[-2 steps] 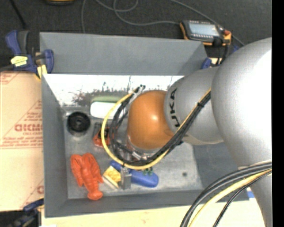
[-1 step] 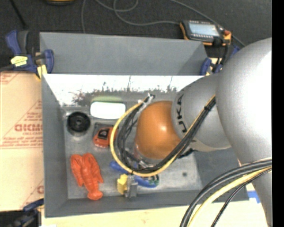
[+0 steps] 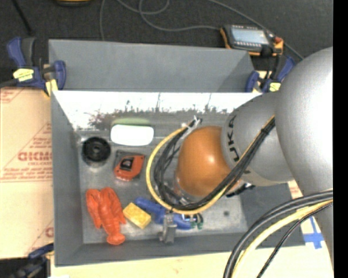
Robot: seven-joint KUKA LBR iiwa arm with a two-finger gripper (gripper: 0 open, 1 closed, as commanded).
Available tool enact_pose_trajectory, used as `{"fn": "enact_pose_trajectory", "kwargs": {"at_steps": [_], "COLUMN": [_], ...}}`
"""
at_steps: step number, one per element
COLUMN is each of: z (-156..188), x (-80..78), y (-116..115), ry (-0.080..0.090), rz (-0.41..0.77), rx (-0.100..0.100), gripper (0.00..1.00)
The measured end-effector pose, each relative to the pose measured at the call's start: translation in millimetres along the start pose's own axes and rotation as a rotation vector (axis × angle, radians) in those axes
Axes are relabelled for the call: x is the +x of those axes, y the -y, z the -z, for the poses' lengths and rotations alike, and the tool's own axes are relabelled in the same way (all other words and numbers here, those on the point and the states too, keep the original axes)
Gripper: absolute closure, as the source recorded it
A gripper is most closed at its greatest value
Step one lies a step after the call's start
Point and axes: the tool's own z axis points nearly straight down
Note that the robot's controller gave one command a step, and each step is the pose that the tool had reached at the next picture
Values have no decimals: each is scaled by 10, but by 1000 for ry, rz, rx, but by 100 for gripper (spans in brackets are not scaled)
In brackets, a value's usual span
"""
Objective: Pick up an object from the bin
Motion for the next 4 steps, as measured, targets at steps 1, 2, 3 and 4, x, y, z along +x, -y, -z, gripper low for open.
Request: {"fn": "enact_pose_trajectory", "kwargs": {"at_steps": [1,2,3,4], "z": [6,-13,-13,558], "x": [-181,-36,-36,-83], "y": [414,542,542,648], "ry": [-5,-6,-6,-12], "rz": [-37,-99,-99,-121], "rx": [2,2,2,2], "gripper": [0,100,100,100]}}
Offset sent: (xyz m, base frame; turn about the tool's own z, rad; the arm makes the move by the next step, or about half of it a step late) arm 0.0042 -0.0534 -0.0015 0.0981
